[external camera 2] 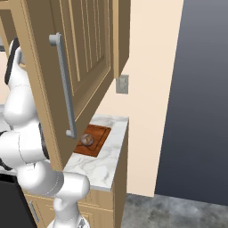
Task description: Pick the bread, place it on the cutting board, pick the jam, place it on the counter, and close the cabinet.
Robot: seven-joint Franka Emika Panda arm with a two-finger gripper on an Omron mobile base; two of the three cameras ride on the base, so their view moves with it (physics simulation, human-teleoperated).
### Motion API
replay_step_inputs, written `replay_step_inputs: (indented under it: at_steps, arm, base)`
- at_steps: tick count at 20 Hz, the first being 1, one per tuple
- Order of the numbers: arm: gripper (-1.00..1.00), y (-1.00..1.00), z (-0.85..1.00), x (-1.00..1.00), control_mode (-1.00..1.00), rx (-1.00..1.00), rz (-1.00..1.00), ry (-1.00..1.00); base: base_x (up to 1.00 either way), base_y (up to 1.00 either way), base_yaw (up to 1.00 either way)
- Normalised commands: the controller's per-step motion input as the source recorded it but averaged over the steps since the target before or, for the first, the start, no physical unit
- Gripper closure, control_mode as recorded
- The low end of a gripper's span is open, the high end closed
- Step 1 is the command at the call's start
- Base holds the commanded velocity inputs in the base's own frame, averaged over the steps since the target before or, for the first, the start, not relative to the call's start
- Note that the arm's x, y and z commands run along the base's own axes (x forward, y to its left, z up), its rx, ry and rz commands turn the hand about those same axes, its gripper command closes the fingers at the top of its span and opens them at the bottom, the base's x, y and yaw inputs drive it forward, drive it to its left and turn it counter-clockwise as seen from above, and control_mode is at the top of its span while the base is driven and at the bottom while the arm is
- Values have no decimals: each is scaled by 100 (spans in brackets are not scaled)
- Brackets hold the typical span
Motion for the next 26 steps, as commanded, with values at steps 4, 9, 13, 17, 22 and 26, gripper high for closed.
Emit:
replay_step_inputs:
  at_steps: [4, 9, 13, 17, 22, 26]
  arm:
    - [-100, 11, -13, 11, -100, -1, 1, 0]
    - [-100, 8, -6, 24, -100, -1, 0, 0]
    - [-100, 3, -1, 24, -100, 0, 0, 0]
    - [-100, 6, 0, 18, -100, 0, 0, 0]
    - [-100, 11, -6, 5, -100, -1, 0, 0]
    - [-100, 20, -16, 3, -100, -2, 1, 0]
  base:
    - [0, 0, 0]
    - [0, 0, 0]
    - [0, 0, 0]
    - [0, 0, 0]
    - [0, 0, 0]
    - [0, 0, 0]
